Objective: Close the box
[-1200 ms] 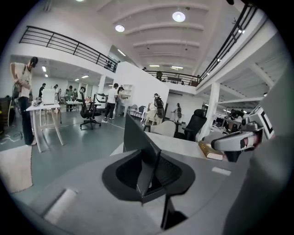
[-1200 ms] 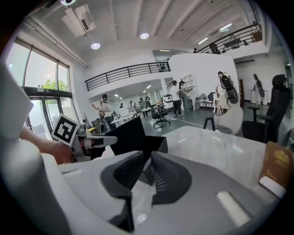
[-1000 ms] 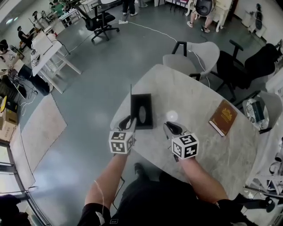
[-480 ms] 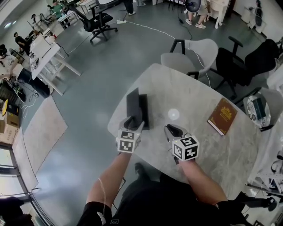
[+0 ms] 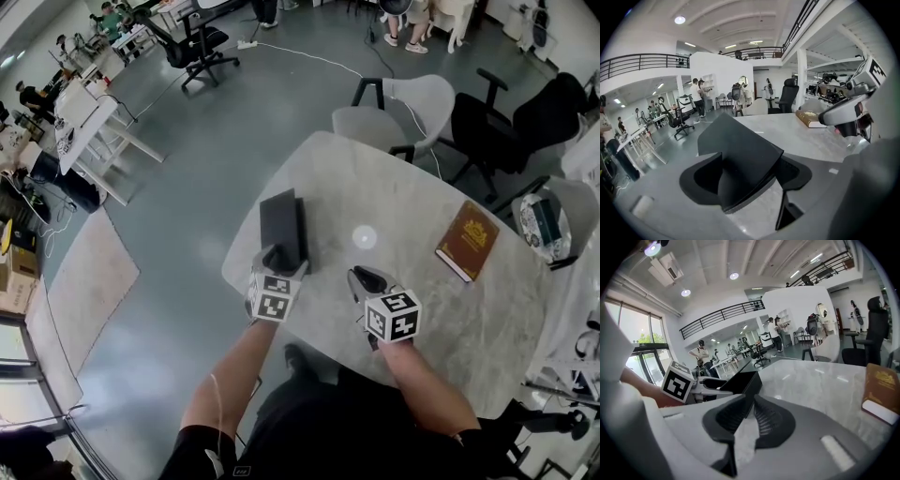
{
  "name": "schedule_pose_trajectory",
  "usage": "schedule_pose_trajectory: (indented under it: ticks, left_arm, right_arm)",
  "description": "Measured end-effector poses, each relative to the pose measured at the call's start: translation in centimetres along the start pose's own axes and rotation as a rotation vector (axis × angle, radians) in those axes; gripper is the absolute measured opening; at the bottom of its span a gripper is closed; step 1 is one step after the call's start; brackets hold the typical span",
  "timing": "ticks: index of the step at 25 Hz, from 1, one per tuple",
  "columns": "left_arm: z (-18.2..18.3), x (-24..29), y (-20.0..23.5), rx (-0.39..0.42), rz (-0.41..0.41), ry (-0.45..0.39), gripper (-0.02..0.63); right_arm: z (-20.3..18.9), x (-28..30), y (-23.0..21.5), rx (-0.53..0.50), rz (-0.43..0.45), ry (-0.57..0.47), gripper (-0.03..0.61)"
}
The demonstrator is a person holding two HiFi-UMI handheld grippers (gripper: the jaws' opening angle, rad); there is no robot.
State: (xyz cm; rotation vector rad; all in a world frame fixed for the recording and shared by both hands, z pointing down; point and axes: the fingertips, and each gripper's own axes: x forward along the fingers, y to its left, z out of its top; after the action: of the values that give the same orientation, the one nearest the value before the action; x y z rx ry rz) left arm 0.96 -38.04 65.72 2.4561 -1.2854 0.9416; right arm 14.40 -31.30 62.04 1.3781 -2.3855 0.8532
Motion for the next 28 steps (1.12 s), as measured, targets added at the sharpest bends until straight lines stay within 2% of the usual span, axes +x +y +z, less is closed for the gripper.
schedule_pose_trajectory:
  ticks: [6,12,16,23,28]
  left_arm:
    - [-0.4,-0.1,-0.3,-0.006,0.013,-0.004,0.319]
    - [-1.7,0.0,-0.9,0.02,0.003,0.054,0.319]
    - [-2.0,0.1,-0.9,0.029,0.001,0.059,0.319]
    - [-2.8,0.2,-1.2,0.065,-0.104,0.138,0.319]
    - [-2.7,0.2,-1.1,0.075,-0.105,0.137,0.321]
  right_arm:
    - [-0.5,-0.2,0.0,-0.013,-0.005,0.008,0.055]
    - [-0.7,-0.3,0.2,-0.02,0.004,0.007,0.055]
    - [-1.2,-0.3,0.4,-0.015,0.012,0.01,0.055]
    - [-1.7,-0.9,0.0,-0.001,0.011,0.015,0.055]
    - [-2.0,-1.4,-0.8,0.006,-0.001,0.02,0.055]
